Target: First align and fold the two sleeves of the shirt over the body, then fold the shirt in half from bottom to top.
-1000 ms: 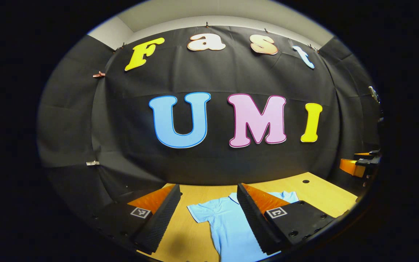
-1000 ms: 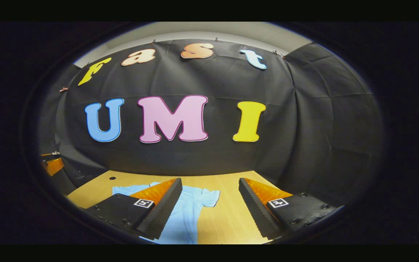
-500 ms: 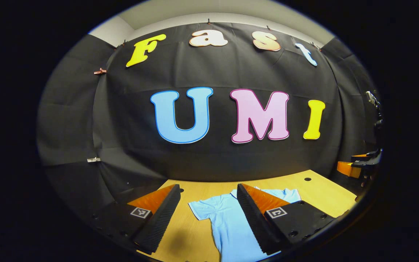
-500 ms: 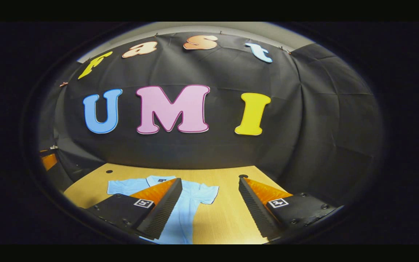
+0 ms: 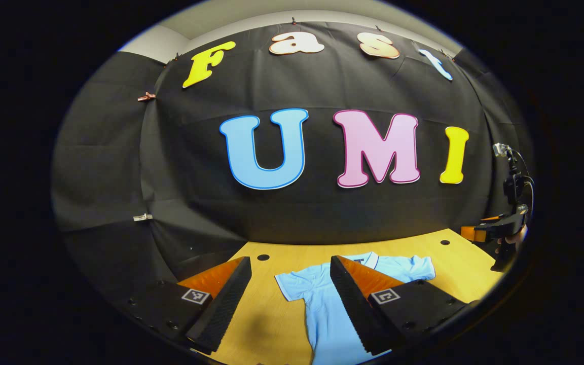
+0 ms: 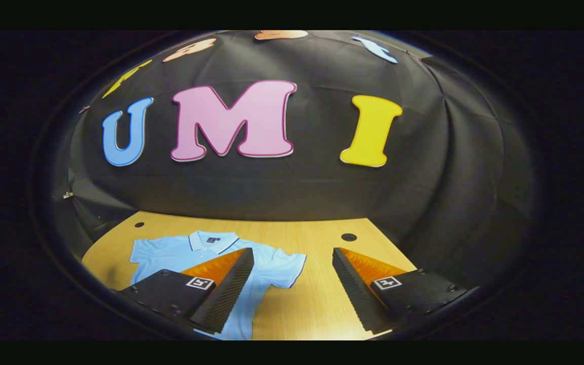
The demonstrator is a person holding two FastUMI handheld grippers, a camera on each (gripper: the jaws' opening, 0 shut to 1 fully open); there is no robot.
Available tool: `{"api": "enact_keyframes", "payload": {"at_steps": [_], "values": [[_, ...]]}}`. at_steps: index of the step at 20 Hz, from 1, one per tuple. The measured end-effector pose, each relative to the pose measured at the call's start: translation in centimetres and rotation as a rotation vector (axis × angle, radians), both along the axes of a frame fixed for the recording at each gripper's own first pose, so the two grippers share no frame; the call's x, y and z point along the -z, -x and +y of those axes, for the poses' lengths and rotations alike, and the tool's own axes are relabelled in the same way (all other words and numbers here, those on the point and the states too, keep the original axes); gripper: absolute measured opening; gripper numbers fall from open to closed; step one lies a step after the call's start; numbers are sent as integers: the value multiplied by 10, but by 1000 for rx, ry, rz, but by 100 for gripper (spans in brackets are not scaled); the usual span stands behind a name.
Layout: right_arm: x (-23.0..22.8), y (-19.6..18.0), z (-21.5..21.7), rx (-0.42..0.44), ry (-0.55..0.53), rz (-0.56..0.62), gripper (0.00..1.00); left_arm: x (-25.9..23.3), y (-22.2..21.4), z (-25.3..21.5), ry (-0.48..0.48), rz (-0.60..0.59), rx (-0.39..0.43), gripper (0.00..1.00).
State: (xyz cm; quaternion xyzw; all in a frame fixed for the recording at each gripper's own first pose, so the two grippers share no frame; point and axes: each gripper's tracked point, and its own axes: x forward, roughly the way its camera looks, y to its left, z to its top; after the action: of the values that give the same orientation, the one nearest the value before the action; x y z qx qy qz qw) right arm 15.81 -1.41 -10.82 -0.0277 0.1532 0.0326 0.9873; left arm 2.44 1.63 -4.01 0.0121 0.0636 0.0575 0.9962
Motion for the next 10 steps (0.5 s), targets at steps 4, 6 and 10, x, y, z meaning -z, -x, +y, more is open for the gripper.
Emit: {"api": "enact_keyframes", "payload": {"at_steps": [4, 6, 10], "values": [[57, -46, -1, -2, -26, 141, 98, 6, -10, 3, -10, 24, -51, 99], [88, -69, -2, -1, -20, 194, 97, 11, -14, 3, -13, 45, -73, 99], [140, -112, -5, 7, 5, 281, 98, 24, -20, -1, -6, 86, -103, 99]]}}
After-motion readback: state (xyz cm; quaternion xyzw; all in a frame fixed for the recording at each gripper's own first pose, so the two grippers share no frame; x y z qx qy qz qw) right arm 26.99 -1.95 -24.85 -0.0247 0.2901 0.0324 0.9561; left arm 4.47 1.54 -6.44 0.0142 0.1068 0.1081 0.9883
